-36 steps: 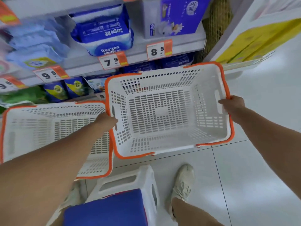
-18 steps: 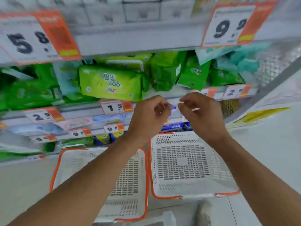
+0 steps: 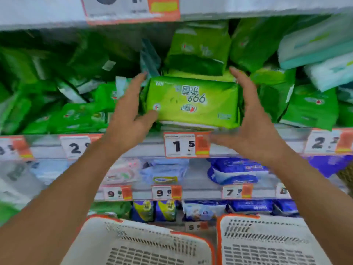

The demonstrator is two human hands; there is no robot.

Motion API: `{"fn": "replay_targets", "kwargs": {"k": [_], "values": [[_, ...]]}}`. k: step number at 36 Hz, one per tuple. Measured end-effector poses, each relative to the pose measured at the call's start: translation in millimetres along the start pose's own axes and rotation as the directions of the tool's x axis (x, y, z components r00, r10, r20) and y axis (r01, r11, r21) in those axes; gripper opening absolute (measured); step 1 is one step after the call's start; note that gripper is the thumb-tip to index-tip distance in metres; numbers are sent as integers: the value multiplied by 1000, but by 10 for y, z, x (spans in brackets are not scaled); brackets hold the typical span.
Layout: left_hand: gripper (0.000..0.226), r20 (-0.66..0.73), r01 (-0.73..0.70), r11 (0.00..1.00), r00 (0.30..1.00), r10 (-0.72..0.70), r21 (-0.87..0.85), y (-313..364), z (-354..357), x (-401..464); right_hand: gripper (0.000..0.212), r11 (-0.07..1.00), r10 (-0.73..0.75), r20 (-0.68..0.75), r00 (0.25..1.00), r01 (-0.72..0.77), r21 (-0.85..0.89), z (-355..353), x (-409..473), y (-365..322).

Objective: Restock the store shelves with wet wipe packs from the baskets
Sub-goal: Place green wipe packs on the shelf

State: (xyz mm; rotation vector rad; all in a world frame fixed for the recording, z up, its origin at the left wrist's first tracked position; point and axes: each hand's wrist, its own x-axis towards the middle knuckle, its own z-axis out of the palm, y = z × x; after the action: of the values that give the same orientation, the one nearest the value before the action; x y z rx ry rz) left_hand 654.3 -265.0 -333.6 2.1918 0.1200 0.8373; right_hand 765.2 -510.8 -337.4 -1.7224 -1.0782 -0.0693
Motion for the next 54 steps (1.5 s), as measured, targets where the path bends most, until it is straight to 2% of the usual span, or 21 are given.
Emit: {"fn": "replay_targets", "kwargs": {"k": [3,7,13,18,20,22,25,26,29,31,33,36,38,40,42,44,45,47,50,52,54], "values": [[106,137,77,990,989,-60,-121,-41,-32,60,111,999,35,-92,995,-34,16,73,60,155],[96,94,-65,991,994,54,117,-16,-57,93,96,999,-10,-177,984,4,-33,68,60,160],[80,95,-50,961,992,78,-271,291,-256,-129,75,986,63,-267,962,-19,166,-55,-206,-284],[44,73,-93,856,986,151,-508,621,-401,-518,50,918,127,-167,978,-52,392,4,-555,-701],[24,14,-21,786,999,37,-618,696,-349,-713,54,841,240,-85,967,-164,516,114,-685,-799],[16,-11,147,693,976,-217,-706,613,-223,-999,58,714,401,60,914,-353,604,273,-856,-820],[71,140,411,567,877,-459,-714,269,-62,-1520,51,617,524,211,825,-538,574,559,-1155,-669],[75,171,481,550,838,-519,-683,184,-19,-1698,48,608,552,229,802,-575,547,658,-1263,-580],[39,211,604,476,733,-647,-640,-45,56,-2114,63,563,612,271,743,-650,511,945,-1585,-308],[35,275,693,385,641,-717,-610,-152,73,-2404,64,516,634,324,702,-696,499,1168,-1820,-141],[34,353,830,287,480,-803,-478,-275,75,-2757,68,393,702,410,583,-797,459,1424,-2106,50],[45,434,969,118,205,-877,-219,-563,213,-3313,67,200,816,483,318,-939,280,1830,-2582,366],[48,418,987,59,116,-901,-147,-708,320,-3616,66,118,870,463,170,-983,139,2063,-2889,539],[45,405,962,42,152,-901,-269,-778,395,-3744,58,114,887,444,125,-992,51,2202,-3082,607],[40,414,935,79,228,-881,-345,-758,450,-3671,40,130,894,426,142,-990,56,2252,-3093,553],[34,353,928,218,321,-879,-302,-644,464,-3434,29,215,914,350,207,-977,17,2245,-2988,501],[30,281,911,316,386,-879,-263,-585,447,-3275,29,314,910,303,284,-948,-52,2214,-2870,469],[17,194,828,503,552,-811,-249,-464,364,-2875,21,568,816,201,542,-817,-103,2036,-2454,382],[28,55,544,813,836,-546,-205,-245,83,-2100,11,889,457,-29,889,-458,-19,1433,-1630,-27],[20,-57,298,945,950,-308,-138,21,-87,-1605,20,978,196,-188,962,-207,-38,975,-1183,-436],[11,-177,112,989,976,-129,-99,332,-221,-1129,30,988,-29,-282,959,-16,-155,610,-742,-642]]}}
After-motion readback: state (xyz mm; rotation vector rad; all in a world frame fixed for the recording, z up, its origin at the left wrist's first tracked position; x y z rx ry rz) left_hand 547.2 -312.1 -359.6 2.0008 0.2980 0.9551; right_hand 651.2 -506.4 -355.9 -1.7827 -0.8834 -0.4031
